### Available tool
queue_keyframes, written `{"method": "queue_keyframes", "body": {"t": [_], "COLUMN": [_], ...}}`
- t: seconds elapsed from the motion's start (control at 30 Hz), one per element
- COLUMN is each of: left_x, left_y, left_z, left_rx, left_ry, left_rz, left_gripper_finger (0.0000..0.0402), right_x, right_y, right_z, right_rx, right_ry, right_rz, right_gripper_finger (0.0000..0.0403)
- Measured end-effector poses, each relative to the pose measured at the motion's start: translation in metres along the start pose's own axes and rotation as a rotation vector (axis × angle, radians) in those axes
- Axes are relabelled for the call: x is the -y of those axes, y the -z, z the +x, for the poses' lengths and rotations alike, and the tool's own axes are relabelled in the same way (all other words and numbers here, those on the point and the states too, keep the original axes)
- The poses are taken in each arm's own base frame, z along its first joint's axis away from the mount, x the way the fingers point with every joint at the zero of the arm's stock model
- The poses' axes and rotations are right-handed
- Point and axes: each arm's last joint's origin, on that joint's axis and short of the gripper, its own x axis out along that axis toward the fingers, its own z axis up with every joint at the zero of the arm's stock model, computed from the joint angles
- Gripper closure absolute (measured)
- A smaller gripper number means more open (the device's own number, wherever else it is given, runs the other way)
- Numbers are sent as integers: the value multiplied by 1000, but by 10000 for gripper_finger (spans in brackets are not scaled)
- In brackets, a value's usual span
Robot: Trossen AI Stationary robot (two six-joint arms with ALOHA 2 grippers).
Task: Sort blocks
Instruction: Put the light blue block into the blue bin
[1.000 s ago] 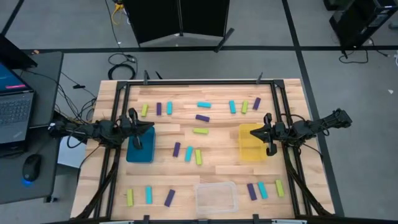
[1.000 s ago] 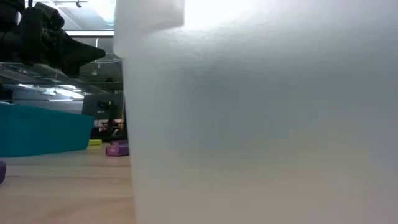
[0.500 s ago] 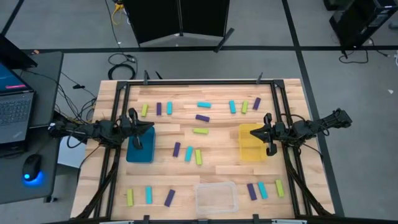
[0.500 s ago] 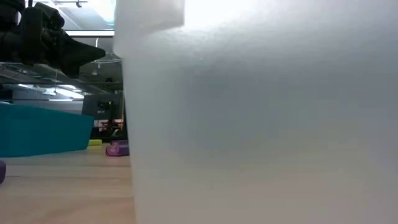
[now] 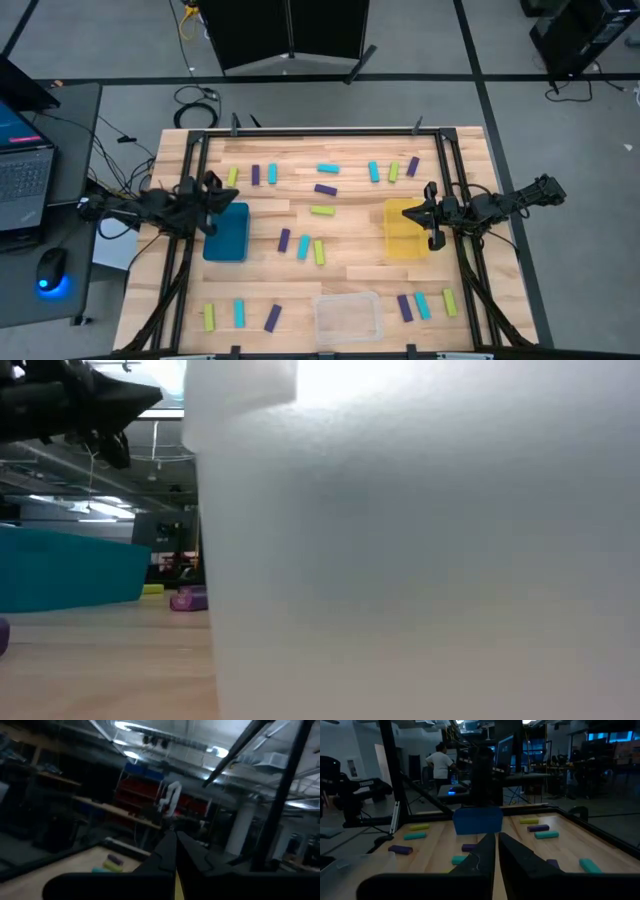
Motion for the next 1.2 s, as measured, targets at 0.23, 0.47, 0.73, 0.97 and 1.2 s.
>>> {"method": "queue_keyframes", "body": {"t": [0.23,0.47,0.73,0.97,1.2], "left_x": [2,9,16,-34,-103], "left_y": [-7,-26,-43,-25,6], "left_z": [2,24,89,154,178], "left_rx": [46,-89,-371,-678,-834], "left_ry": [-18,-279,-589,-722,-899], "left_rz": [29,71,136,-19,-167], "left_gripper_finger": [386,386,359,296,246], "right_x": [0,0,0,1,2], "right_y": [0,0,-11,-35,-47], "right_z": [0,0,-1,-6,-12], "right_rx": [0,1,114,352,485], "right_ry": [0,0,1,-6,-12], "right_rz": [0,0,-68,67,132], "right_gripper_finger": [369,369,369,369,369]}}
